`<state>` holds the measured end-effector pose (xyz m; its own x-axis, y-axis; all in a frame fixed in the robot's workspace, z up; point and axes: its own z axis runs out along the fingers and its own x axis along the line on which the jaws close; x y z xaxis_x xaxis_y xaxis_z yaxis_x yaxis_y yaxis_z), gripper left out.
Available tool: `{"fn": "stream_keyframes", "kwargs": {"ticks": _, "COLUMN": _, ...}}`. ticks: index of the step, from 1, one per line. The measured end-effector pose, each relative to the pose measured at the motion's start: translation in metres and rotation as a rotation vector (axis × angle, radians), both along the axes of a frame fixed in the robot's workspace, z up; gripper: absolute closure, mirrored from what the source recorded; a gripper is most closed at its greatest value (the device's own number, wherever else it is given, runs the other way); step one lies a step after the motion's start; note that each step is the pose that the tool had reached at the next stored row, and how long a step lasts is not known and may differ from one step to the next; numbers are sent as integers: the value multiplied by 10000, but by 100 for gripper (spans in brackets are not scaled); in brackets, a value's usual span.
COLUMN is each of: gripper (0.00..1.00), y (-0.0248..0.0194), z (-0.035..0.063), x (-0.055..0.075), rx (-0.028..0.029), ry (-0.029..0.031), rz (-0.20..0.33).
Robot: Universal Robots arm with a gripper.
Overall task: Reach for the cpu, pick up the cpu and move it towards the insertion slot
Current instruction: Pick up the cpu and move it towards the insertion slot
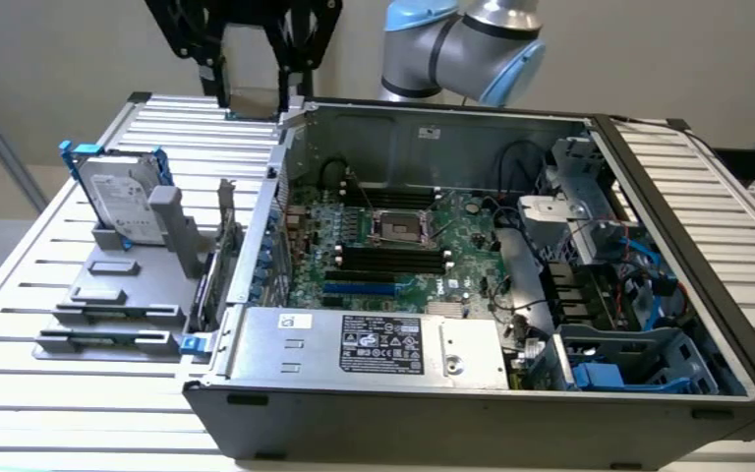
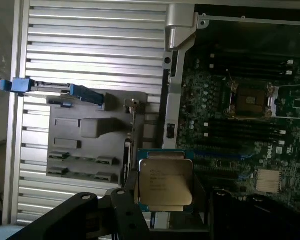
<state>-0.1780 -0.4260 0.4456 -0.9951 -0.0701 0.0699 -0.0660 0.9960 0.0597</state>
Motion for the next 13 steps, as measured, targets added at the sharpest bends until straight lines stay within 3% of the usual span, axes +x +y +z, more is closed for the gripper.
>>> {"fn": "stream_keyframes", "kwargs": {"ticks": 9, "gripper": 46, "y": 18, "z": -2, "x": 410, "rx": 1, "ry": 39, "rz": 1}}
{"fn": "stream_keyframes", "kwargs": {"ticks": 13, "gripper": 46, "y": 72, "z": -22, "x": 592, "rx": 0, "ry": 40, "rz": 0}}
